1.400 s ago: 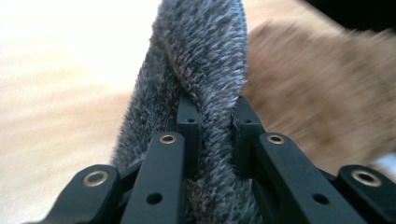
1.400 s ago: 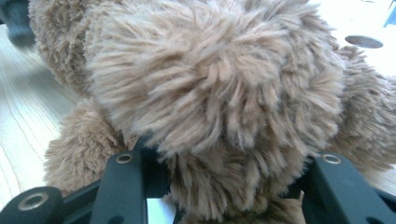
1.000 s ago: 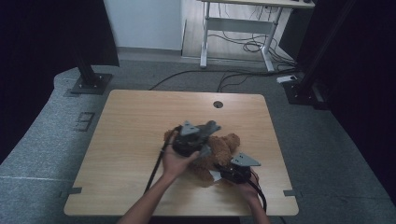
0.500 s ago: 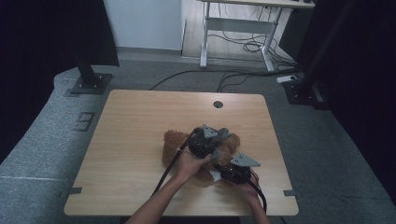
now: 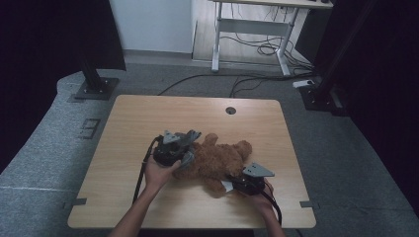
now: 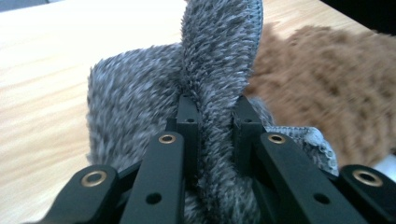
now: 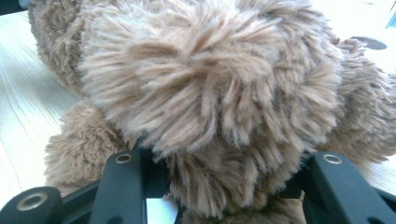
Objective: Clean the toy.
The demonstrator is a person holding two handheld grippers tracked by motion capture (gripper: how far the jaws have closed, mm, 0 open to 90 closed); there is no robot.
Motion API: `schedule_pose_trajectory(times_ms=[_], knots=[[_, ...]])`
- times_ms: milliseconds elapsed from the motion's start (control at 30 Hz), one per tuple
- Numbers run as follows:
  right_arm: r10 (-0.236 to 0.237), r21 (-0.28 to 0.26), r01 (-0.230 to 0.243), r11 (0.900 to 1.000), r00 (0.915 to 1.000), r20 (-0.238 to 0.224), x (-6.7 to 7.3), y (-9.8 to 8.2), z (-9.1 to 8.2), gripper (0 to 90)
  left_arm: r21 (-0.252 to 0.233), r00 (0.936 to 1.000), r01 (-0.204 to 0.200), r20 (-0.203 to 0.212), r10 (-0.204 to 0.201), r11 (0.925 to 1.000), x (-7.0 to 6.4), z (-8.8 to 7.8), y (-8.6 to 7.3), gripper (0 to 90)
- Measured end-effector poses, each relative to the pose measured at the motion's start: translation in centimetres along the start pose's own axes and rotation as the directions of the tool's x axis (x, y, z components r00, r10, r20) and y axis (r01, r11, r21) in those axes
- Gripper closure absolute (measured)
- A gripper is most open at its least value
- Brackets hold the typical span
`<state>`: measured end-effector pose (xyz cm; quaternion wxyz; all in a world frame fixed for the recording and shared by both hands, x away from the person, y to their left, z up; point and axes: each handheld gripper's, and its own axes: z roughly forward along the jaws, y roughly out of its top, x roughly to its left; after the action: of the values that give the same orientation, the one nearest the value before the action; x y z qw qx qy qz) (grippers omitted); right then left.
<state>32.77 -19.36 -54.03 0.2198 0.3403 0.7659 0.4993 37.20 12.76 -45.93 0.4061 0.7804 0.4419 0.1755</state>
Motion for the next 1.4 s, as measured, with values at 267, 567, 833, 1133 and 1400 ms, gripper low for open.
schedule_pose_trajectory(times_ms=[267, 567, 833, 1133, 1400], knots=[[0.01, -0.001, -0.01, 1.0, 0.9999, 0.001, 0.0, 0.0, 0.1, 50.0, 0.037, 0.9944, 0.092, -0.056, -0.09, 0.9951, 2.2, 0.3, -3.5, 78.0], [0.025, -0.002, -0.025, 1.0, 0.9997, 0.002, -0.1, 0.0, 0.1, 50.1, 0.097, 0.9918, 0.128, -0.005, -0.128, 0.987, 3.6, 1.2, -5.7, 77.7], [0.031, -0.004, -0.031, 1.0, 0.9995, 0.002, -0.3, 0.0, 0.1, 50.1, -0.074, 0.9985, 0.047, 0.029, -0.045, 0.9962, 0.7, -2.3, -0.3, 77.2], [0.021, 0.001, -0.021, 1.0, 0.9996, 0.018, -0.1, 0.0, 0.1, 50.2, -0.028, 0.9947, -0.071, 0.072, 0.073, 0.9971, -5.0, 1.9, 4.3, 76.6], [-0.013, 0.011, 0.012, 1.0, 0.9994, 0.031, 0.1, 0.1, 0.2, 50.3, 0.0, 0.9934, -0.064, 0.095, 0.064, 0.9979, -4.4, 3.5, 2.2, 76.9]])
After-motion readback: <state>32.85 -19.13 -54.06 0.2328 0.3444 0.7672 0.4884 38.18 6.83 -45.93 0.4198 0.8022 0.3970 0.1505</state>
